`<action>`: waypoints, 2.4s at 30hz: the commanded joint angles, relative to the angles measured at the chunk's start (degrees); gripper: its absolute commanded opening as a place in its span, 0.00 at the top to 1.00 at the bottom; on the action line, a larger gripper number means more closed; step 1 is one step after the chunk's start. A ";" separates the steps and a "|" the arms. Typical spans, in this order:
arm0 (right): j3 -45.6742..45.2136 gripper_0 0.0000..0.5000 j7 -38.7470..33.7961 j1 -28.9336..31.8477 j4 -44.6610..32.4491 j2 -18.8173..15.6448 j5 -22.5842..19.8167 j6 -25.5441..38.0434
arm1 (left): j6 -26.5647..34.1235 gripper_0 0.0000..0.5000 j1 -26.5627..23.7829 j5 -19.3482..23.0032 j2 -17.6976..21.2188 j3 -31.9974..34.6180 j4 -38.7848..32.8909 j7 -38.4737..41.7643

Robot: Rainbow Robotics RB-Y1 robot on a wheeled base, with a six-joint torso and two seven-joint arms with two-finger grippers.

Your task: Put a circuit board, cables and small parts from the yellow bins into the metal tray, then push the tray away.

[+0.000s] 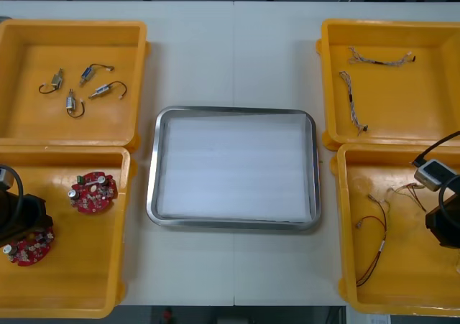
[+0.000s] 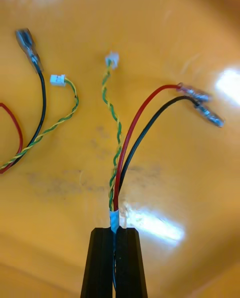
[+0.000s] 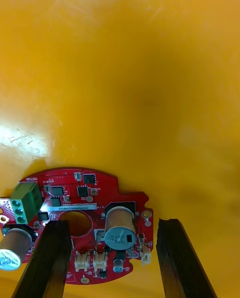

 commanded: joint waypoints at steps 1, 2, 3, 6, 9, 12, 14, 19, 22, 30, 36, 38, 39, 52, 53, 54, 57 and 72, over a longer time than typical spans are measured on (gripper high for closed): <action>-5.55 1.00 1.32 -2.80 -4.95 2.48 -1.51 5.78 | -0.64 0.00 1.50 1.49 2.53 -1.08 0.16 -2.31; -5.98 1.00 1.32 -3.16 -5.39 2.74 -1.68 6.74 | -0.64 0.00 1.50 1.58 2.53 -1.17 0.08 -2.22; -6.95 1.00 1.40 -3.77 -6.09 3.18 -2.21 8.50 | -0.56 0.00 1.50 1.84 2.53 -1.34 0.08 -2.13; -9.41 1.00 1.40 -5.62 -6.71 4.06 -5.37 12.28 | -0.91 0.00 1.50 2.19 2.53 -1.52 0.16 -2.04; -11.61 1.00 0.97 -7.64 -6.71 4.76 -8.45 15.88 | -1.43 0.00 1.50 2.19 2.53 -1.61 0.08 -2.04; -12.58 1.00 0.79 -10.19 -6.71 4.76 -9.86 19.57 | -1.87 0.00 1.50 2.19 2.53 -1.61 0.08 -2.13; -12.66 1.00 0.53 -12.74 -6.80 4.67 -10.21 20.94 | -2.49 0.00 1.41 2.10 2.53 -1.61 0.08 -2.22; -12.66 1.00 -0.35 -16.95 -6.80 4.67 -10.56 20.94 | -2.93 0.00 1.50 1.49 2.62 -1.61 0.16 -2.48; -12.66 1.00 -0.88 -18.36 -6.80 4.59 -11.00 20.94 | -2.93 0.00 1.50 1.67 2.62 -1.78 0.43 -2.48; -12.31 1.00 -2.81 -18.98 -6.80 3.53 -12.40 20.94 | -6.09 0.32 1.50 1.49 2.88 -3.81 2.27 -2.75; -11.52 1.00 -4.40 -18.98 -6.80 1.86 -13.72 20.94 | -6.62 0.92 1.50 2.02 2.97 -3.89 2.89 -3.01; -11.52 1.00 -4.92 -18.98 -6.80 1.33 -14.25 20.94 | -6.62 0.98 1.41 2.28 3.32 -3.89 2.80 -3.01; -11.52 1.00 -5.10 -18.98 -6.80 1.16 -14.43 20.94 | -6.62 1.00 1.32 2.37 3.41 -3.89 2.80 -3.01; -10.99 1.00 -7.82 -19.42 -6.80 -0.51 -16.36 20.94 | 3.58 1.00 0.88 3.34 6.75 5.16 -5.37 -4.07; -10.91 1.00 -7.91 -19.33 -6.80 -0.51 -16.36 20.94 | 4.19 1.00 0.88 3.42 6.84 5.69 -5.81 -4.15; -10.91 1.00 -8.00 -19.33 -6.80 -0.51 -16.36 20.94 | 5.25 1.00 0.71 3.60 7.01 6.74 -6.52 -4.24; -10.91 1.00 -8.35 -19.33 -6.89 -0.60 -16.18 20.94 | 7.97 1.00 0.36 3.69 7.36 9.64 -9.07 -4.24; -10.91 1.00 -8.44 -19.33 -6.80 -0.60 -16.18 20.94 | 11.40 1.00 -2.89 -0.36 9.38 15.71 -18.47 -3.89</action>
